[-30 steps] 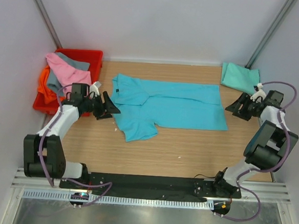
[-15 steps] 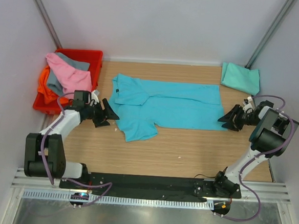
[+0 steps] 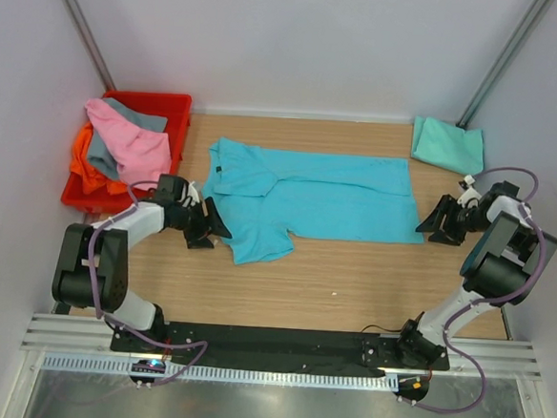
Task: Fold and stack the t-shirts
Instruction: Fold the tshirt
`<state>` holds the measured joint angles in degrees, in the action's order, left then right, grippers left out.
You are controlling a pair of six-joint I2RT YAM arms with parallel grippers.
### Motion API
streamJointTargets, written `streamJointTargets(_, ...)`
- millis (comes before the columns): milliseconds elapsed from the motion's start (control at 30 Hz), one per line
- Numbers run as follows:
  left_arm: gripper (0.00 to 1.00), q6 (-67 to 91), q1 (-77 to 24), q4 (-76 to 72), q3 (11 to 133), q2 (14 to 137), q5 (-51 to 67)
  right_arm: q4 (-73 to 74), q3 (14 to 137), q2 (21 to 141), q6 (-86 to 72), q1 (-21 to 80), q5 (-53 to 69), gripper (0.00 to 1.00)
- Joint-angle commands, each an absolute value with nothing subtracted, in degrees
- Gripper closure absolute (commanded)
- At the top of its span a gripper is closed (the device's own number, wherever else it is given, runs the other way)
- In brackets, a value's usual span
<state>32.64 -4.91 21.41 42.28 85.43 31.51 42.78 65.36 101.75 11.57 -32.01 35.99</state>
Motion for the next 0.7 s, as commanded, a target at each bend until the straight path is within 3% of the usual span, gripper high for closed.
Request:
streamJointTargets(0, 0.32, 33.2, -5.2, 19.4, 42.9, 86.6, 31.4, 44.0, 66.2, 102.5, 13.4, -32.2, 33.8, 0.42)
streamJointTargets(433, 0.34, 33.8, -5.2, 19.2, 42.8, 83.2, 31.8, 42.8, 67.0, 110.4, 11.6, -32.2, 36.3, 0.44)
streamJointTargets(533, 0.34, 33.8, -5.3, 19.0, 42.8, 83.5, 31.9, 41.8, 67.1, 111.4, 11.1, -32.2, 36.4, 0.47)
streamJointTargets(667, 0.35, 33.8, -5.3, 19.0, 42.2, 83.3, 31.9, 42.1, 67.1, 112.1, 11.1, -32.3, 36.6, 0.59)
